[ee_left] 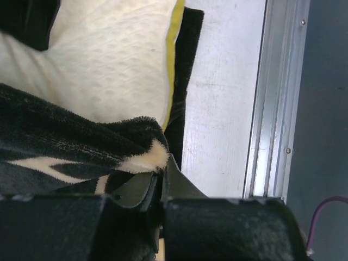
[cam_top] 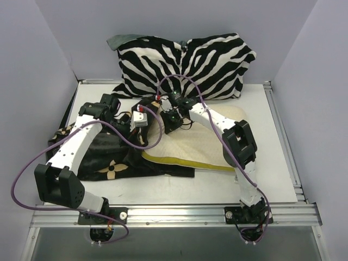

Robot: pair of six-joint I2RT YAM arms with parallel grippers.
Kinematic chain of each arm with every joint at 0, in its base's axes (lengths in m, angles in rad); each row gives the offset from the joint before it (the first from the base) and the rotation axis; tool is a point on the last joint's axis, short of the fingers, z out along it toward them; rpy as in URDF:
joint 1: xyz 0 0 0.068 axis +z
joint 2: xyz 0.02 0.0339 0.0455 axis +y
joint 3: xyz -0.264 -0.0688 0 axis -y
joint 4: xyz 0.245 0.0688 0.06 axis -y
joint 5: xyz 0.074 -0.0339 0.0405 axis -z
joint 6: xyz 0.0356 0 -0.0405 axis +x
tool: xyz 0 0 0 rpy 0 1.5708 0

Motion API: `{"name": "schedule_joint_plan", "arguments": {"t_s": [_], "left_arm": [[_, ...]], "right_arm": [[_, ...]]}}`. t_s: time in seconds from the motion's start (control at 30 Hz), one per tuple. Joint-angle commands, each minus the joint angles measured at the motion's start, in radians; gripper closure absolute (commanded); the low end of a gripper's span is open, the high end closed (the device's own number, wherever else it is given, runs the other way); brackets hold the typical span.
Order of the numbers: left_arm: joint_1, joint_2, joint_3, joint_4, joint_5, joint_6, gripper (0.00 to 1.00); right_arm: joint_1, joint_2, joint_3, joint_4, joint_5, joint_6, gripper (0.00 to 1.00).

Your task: Put the pillow into the pillowcase

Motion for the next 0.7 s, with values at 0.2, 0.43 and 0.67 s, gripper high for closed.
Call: {"name": "schedule_joint_plan", "arguments": {"t_s": [0.2,0.43,0.67], "left_arm": [[-0.145,-0.092,-0.024,-0.309,0.085,0.127,0.99],[-0.184,-0.037,0.124,-0.309,0.191,0.09,1.0],[-0.18,0.044,0.347,-0.271,0.277,-0.017,1.0]], "right_arm": [[-0.027,0.059,0.102,0.112,0.266,0.39,1.0],[-0.024,0.067,0.108,0.09,0.251,0.51,1.0],[-0.006,-0.002,-0.028,0.17,0.174,0.495,1.0]]}}
